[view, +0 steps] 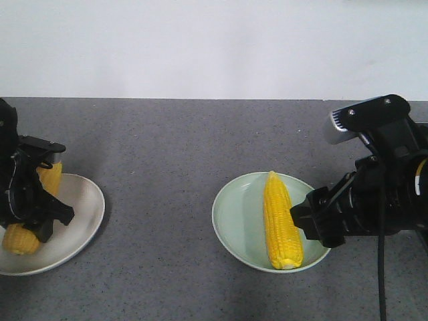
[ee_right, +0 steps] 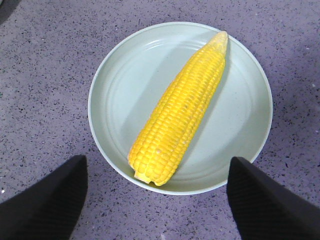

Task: Distribute corn equally
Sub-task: 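Tilt and lower the left gripper's cob onto the white plate, then open the left gripper and release the cob on the white plate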

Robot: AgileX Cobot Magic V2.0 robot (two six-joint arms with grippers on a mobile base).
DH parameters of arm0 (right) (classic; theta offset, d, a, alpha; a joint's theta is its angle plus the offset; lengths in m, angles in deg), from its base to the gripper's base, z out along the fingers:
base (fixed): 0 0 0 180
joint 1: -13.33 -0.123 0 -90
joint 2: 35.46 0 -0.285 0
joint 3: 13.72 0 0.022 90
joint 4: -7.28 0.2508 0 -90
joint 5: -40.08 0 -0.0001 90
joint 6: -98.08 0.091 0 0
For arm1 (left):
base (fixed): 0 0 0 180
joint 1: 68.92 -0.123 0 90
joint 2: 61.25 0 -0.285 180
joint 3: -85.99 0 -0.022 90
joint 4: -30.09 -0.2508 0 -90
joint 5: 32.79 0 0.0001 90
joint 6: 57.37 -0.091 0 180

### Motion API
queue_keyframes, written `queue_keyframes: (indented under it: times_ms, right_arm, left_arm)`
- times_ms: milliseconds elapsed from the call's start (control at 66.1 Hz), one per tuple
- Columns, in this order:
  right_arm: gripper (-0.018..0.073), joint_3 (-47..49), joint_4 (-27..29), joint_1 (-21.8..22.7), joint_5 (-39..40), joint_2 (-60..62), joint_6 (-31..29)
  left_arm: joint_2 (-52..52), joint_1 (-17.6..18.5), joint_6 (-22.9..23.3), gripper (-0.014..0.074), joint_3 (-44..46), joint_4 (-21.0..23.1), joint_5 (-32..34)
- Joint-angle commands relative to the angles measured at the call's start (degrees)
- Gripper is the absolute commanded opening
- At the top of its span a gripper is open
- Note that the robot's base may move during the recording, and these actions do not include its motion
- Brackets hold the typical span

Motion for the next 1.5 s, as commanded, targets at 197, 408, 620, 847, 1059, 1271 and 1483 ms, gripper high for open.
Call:
queue_keyframes:
  times_ms: [197, 408, 620, 847, 1059, 1271, 1483]
  right_arm:
    - [0.0557, 1.29, -0.27, -0.01, 2.37, 1.13, -0.55]
    - [0.0557, 1.29, -0.27, -0.01, 2.37, 1.13, -0.55]
    - [0.0557, 1.29, -0.27, -0.01, 2.42, 1.13, -0.55]
    - [0.0557, 1.29, -0.27, -0.01, 2.42, 1.13, -0.55]
    - [0.0557, 1.29, -0.27, -0.01, 2.42, 1.13, -0.55]
    - [0.0557, 1.29, -0.27, -0.01, 2.42, 1.13, -0.55]
    - [0.0557, 1.29, -0.27, -0.01, 2.42, 1.13, -0.55]
  left_arm:
    - [-1.67, -0.18, 0.66, 0.0498, 1.8, -0.06, -0.1]
    - [-2.07, -0.18, -0.23, 0.0535, 1.8, -0.17, 1.46]
    - [-6.13, -0.18, -1.28, 0.0533, 1.8, -0.12, 3.11]
    - [-15.33, 0.03, -1.63, 0.0533, 1.8, 1.96, 7.01]
    - [-25.36, 3.11, -6.98, 0.0533, 1.7, 7.91, 13.22]
    - [-34.08, 6.21, -12.49, 0.0533, -2.51, 15.5, 17.81]
    - [-42.8, 6.29, -17.55, 0.0533, -11.06, 23.27, 25.04]
